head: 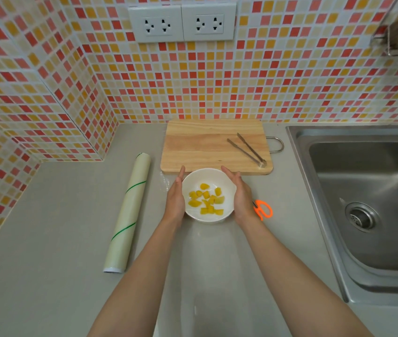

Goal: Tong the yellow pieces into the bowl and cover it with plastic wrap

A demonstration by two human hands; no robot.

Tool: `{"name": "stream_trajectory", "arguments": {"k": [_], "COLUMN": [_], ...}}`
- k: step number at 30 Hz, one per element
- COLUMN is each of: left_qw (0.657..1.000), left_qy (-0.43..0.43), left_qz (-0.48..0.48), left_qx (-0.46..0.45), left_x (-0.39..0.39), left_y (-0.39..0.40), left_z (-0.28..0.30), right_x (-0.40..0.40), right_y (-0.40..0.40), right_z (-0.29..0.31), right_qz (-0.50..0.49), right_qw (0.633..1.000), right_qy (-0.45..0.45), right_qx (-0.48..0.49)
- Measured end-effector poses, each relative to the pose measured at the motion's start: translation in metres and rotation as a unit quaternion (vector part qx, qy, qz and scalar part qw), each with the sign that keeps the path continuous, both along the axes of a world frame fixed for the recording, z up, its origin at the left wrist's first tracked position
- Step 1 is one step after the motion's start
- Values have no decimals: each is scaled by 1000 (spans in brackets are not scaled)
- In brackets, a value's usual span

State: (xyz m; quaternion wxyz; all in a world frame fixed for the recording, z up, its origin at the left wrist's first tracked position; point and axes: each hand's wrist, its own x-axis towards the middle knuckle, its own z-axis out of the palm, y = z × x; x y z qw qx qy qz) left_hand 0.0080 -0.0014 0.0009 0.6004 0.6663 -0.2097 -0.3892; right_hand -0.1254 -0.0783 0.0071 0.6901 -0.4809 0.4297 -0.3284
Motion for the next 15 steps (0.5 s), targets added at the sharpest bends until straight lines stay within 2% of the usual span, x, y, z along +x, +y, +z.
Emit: {"name": "stream_trajectory", "arguments": {"k": [9,12,15], "left_qw": [991,983,968], "left_qy": [-112,-154,-223], "left_qz": [-69,-82,-92], "left_qx": [29,53,64], "left_x": [6,11,17], "left_y": [6,6,-2], "left_z": [6,15,30], "right_x": [-3,-5,-1], "right_y": [-4,-8,-19], "right_z": [2,13,27], "right_qz": [6,-4,0], "right_qw": [999,991,965], "right_qy": [17,76,166], "right_qx": [-35,-111,-202]}}
